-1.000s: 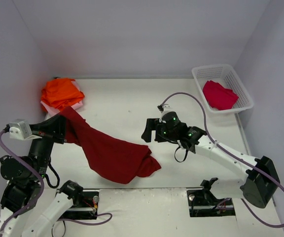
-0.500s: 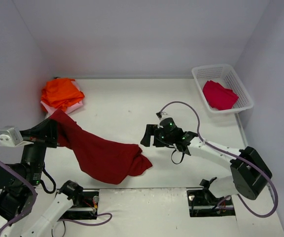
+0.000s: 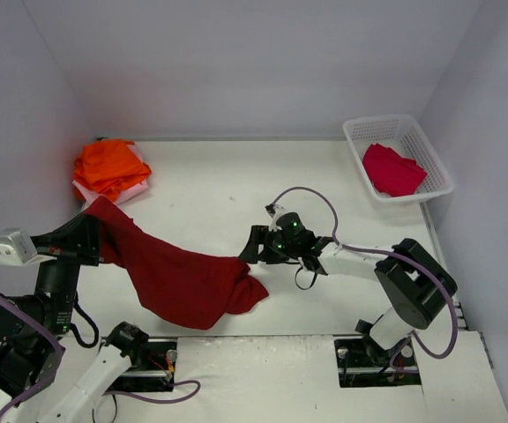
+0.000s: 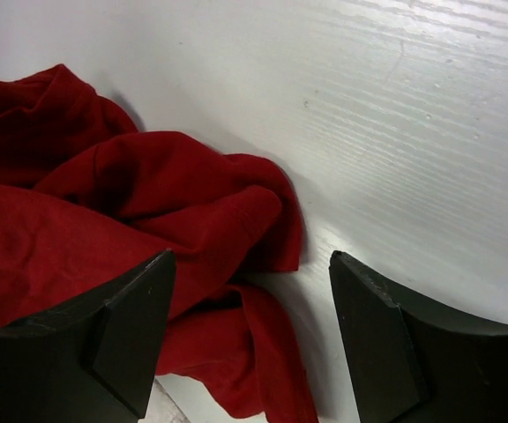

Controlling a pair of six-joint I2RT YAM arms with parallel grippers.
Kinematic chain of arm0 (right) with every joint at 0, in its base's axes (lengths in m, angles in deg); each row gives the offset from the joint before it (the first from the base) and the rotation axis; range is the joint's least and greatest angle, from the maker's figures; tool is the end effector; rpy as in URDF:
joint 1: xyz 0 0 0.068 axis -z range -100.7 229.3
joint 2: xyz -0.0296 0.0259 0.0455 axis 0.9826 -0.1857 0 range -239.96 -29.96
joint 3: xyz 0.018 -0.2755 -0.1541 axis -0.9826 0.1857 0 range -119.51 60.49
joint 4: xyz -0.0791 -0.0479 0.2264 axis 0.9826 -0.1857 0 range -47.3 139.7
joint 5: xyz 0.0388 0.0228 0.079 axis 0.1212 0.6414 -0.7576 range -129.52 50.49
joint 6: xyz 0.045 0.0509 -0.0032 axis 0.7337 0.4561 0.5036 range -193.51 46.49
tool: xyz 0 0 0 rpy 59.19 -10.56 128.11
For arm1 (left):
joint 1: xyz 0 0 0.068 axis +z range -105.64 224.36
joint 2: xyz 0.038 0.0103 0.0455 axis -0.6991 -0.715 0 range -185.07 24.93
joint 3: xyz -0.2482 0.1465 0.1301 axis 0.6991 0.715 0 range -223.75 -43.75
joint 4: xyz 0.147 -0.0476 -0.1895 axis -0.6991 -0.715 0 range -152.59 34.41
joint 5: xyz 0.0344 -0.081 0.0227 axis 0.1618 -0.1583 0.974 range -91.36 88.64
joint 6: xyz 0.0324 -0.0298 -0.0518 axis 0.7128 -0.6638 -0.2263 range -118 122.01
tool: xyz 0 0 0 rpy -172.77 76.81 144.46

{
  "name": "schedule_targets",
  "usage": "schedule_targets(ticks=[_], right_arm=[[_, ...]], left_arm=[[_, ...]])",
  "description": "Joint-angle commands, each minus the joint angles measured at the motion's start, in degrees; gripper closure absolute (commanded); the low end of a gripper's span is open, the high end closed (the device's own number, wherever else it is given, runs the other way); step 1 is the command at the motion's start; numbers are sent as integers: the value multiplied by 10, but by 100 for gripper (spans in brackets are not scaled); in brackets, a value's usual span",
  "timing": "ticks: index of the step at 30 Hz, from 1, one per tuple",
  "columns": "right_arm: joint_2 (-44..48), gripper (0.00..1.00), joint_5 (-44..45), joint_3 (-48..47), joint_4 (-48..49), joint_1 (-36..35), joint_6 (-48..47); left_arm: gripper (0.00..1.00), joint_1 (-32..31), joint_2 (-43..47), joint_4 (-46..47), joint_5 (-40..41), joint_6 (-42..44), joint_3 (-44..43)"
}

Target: Fold and stack the t-shirts

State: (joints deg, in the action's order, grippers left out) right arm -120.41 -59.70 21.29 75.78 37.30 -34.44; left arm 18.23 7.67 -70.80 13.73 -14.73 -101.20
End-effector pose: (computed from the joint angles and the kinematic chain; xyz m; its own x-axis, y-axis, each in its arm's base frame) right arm 0.2286 0.2311 0.2294 -0.7876 0.0870 -0.6100 -0.4684 0.5587 0.6844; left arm -0.0165 0.0240 0.4508 0.3017 -0.4576 -0.8364 0.3135 0.8761 -0.3663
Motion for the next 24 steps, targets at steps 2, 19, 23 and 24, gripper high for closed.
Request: schedule_targets(ticks=[2, 19, 23, 24], right_arm=[[16, 34, -23, -33, 77, -18, -6], [-12, 70, -21, -40, 92, -41, -4], [-11, 64, -21, -39, 86, -42, -11], [-10, 62, -18, -40, 83, -42, -14]], left_arm=[[100, 0, -15, 42, -1, -5, -6], [100, 0, -12, 39, -2, -10, 1], [100, 0, -9, 37, 1, -12, 5], [100, 0, -9, 38, 1, -12, 5]])
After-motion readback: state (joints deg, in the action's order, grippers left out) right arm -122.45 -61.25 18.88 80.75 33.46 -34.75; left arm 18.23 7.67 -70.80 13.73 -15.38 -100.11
